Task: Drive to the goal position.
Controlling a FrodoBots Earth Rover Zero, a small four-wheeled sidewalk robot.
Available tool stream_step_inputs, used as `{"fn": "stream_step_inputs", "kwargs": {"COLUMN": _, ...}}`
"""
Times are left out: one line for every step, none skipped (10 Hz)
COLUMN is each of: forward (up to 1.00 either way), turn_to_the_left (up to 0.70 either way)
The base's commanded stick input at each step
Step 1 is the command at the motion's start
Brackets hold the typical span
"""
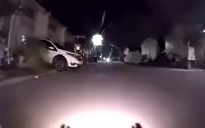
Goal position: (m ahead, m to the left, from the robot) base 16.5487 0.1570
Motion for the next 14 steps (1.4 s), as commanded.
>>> {"fn": "stream_step_inputs", "kwargs": {"forward": 0.85, "turn_to_the_left": 0.00}}
{"fn": "stream_step_inputs", "kwargs": {"forward": 0.85, "turn_to_the_left": 0.00}}
{"fn": "stream_step_inputs", "kwargs": {"forward": 0.85, "turn_to_the_left": 0.00}}
{"fn": "stream_step_inputs", "kwargs": {"forward": 0.85, "turn_to_the_left": 0.00}}
{"fn": "stream_step_inputs", "kwargs": {"forward": 0.85, "turn_to_the_left": 0.00}}
{"fn": "stream_step_inputs", "kwargs": {"forward": 0.85, "turn_to_the_left": 0.00}}
{"fn": "stream_step_inputs", "kwargs": {"forward": 0.85, "turn_to_the_left": 0.00}}
{"fn": "stream_step_inputs", "kwargs": {"forward": 0.85, "turn_to_the_left": 0.00}}
{"fn": "stream_step_inputs", "kwargs": {"forward": 0.85, "turn_to_the_left": 0.00}}
{"fn": "stream_step_inputs", "kwargs": {"forward": 0.85, "turn_to_the_left": 0.00}}
{"fn": "stream_step_inputs", "kwargs": {"forward": 0.85, "turn_to_the_left": 0.00}}
{"fn": "stream_step_inputs", "kwargs": {"forward": 0.85, "turn_to_the_left": 0.00}}
{"fn": "stream_step_inputs", "kwargs": {"forward": 0.85, "turn_to_the_left": -0.05}}
{"fn": "stream_step_inputs", "kwargs": {"forward": 0.85, "turn_to_the_left": -0.33}}
